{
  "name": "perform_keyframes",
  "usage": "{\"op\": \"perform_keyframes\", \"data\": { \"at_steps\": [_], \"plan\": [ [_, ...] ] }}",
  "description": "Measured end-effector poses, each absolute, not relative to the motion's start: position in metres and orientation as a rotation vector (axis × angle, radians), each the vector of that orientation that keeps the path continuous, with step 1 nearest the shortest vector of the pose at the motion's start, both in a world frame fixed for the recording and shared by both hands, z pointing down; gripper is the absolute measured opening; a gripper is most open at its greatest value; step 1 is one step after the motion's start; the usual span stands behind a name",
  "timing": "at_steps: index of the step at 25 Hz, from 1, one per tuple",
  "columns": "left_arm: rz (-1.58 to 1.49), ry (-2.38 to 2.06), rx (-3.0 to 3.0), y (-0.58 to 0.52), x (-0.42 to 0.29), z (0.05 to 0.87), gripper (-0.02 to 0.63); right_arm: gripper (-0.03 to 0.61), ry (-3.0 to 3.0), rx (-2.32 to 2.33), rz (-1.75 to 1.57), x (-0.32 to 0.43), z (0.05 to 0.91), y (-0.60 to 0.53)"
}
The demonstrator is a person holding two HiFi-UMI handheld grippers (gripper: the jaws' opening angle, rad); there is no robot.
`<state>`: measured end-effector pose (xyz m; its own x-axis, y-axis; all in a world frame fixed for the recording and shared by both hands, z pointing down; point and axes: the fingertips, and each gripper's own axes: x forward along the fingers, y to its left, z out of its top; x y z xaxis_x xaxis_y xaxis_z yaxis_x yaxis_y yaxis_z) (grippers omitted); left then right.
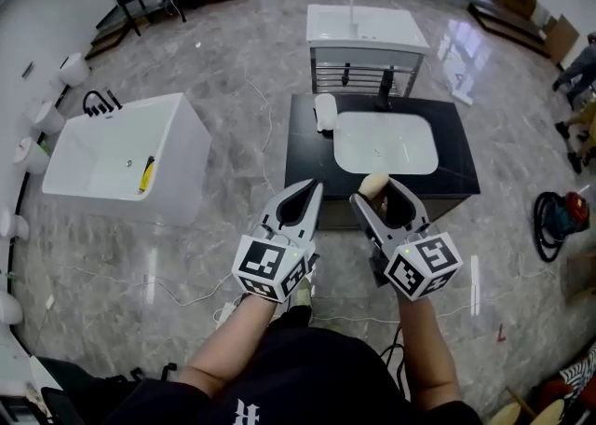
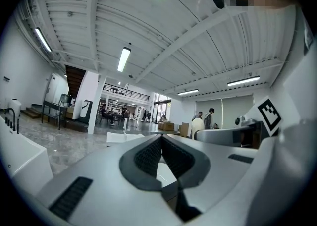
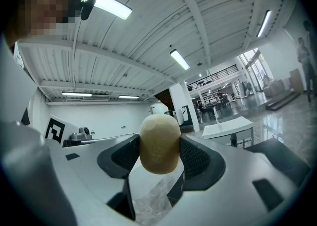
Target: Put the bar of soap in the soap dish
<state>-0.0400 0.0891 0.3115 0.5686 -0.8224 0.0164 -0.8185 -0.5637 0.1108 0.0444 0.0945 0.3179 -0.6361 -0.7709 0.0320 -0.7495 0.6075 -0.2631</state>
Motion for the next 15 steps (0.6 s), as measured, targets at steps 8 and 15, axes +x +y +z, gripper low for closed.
{"op": "perform_keyframes", "data": {
  "at_steps": [8, 15],
  "plan": [
    [-0.051, -1.316, 2.733, -0.003, -0.06, 0.312, 0.008, 0.258, 2.699, -1.403, -0.408, 0.022, 0.32, 0.007],
    [-0.046, -1.299, 2.735, -0.054, -0.074, 0.321, 0.008, 0.258, 2.695, -1.43, -0.443, 0.007, 0.33, -0.04]
  ]
}}
